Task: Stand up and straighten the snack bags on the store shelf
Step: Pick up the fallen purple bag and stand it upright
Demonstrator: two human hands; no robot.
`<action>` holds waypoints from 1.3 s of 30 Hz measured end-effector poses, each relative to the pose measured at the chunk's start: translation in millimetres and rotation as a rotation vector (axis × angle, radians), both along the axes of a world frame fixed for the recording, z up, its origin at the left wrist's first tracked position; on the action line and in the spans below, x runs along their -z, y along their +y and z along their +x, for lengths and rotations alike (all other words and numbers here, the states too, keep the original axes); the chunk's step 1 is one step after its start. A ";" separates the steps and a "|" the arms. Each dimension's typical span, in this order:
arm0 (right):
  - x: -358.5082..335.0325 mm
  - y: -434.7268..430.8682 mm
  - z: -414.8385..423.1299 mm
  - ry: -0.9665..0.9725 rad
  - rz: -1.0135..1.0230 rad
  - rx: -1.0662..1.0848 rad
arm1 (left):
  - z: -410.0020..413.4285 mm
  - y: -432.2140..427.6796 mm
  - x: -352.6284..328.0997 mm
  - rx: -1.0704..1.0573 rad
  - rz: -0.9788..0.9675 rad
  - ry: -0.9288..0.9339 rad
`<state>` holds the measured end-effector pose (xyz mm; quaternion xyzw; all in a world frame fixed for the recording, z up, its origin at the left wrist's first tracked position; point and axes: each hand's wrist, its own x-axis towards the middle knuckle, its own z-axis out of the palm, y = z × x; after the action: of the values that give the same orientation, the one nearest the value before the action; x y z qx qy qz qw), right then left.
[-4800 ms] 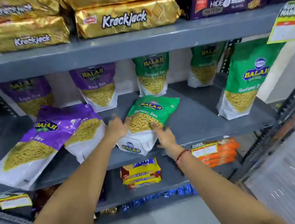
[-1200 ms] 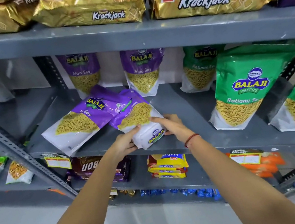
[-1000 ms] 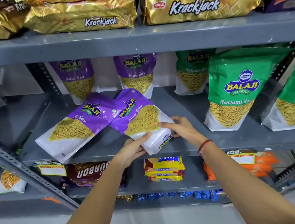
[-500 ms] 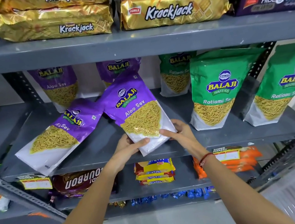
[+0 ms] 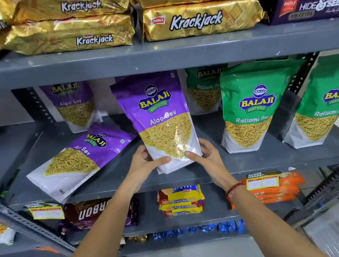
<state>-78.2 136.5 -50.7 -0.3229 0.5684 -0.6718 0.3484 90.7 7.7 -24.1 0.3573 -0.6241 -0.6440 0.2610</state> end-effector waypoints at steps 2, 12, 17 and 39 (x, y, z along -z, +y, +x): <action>3.7 0.6 1.2 0.004 0.007 -0.001 | 0.5 0.7 1.4 -0.004 0.007 -0.007; 2.2 -9.5 -7.3 0.035 0.040 -0.037 | -4.0 -9.0 -5.6 0.004 -0.037 -0.018; 1.9 -24.1 -18.7 0.104 0.094 -0.054 | -11.1 -23.1 -10.0 0.014 -0.070 -0.018; 35.0 -32.8 -2.5 0.189 0.178 0.257 | -31.3 -48.8 21.1 0.118 -0.232 -0.283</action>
<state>-80.7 103.7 -85.7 -0.2772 0.6924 -0.6245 0.2318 59.4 -41.1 -45.2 0.3744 -0.7447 -0.5251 0.1717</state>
